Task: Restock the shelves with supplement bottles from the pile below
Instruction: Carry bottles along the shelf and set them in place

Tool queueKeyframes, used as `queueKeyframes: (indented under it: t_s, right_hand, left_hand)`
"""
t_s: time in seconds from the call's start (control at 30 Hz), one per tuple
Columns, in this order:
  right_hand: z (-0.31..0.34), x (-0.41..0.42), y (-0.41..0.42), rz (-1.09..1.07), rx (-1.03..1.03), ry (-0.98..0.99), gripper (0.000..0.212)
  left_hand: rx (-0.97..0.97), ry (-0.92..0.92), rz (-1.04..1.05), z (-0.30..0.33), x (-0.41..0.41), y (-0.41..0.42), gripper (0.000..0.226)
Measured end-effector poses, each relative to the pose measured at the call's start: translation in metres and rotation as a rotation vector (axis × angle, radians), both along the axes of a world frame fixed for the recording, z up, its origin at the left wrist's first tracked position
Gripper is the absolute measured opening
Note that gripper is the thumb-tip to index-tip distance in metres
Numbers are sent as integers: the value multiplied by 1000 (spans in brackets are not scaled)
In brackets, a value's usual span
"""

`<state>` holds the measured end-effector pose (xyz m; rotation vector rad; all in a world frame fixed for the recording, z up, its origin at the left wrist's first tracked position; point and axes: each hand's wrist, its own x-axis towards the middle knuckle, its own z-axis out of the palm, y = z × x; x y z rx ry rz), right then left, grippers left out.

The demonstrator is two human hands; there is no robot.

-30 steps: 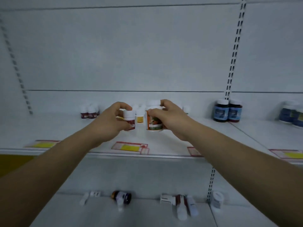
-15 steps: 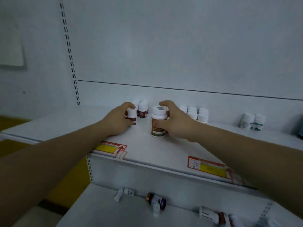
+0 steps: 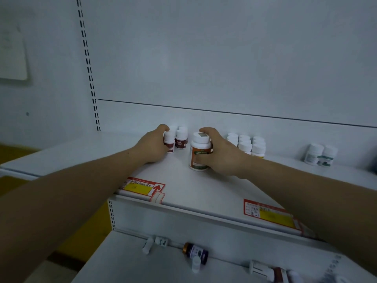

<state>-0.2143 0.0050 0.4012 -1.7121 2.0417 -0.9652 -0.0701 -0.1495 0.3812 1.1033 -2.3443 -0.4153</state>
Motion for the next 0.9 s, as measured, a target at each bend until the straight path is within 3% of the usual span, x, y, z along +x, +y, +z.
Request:
queueKeyframes:
  t_s: [0.23, 0.33, 0.5, 0.7, 0.77, 0.83, 0.9]
  right_hand:
    - [2, 2, 11, -8, -8, 6, 70]
    - [2, -1, 25, -21, -29, 9, 70]
    - [6, -18, 64, -67, -82, -51, 72]
    - [15, -75, 160, -241, -260, -130, 65]
    - [19, -103, 209, -319, -305, -147, 63]
    - [21, -133, 267, -398, -333, -134, 61]
    - [21, -163, 329, -480, -365, -126, 58]
  left_hand:
    - [60, 65, 82, 3, 0, 6, 67]
    - [40, 143, 67, 13, 2, 27, 58]
    - [276, 47, -196, 31, -12, 102, 59]
    - [443, 141, -484, 38, -90, 204, 70]
    - [491, 195, -597, 41, -127, 249, 58]
    - [538, 224, -727, 42, -165, 303, 31]
    - [573, 221, -842, 41, -206, 363, 28]
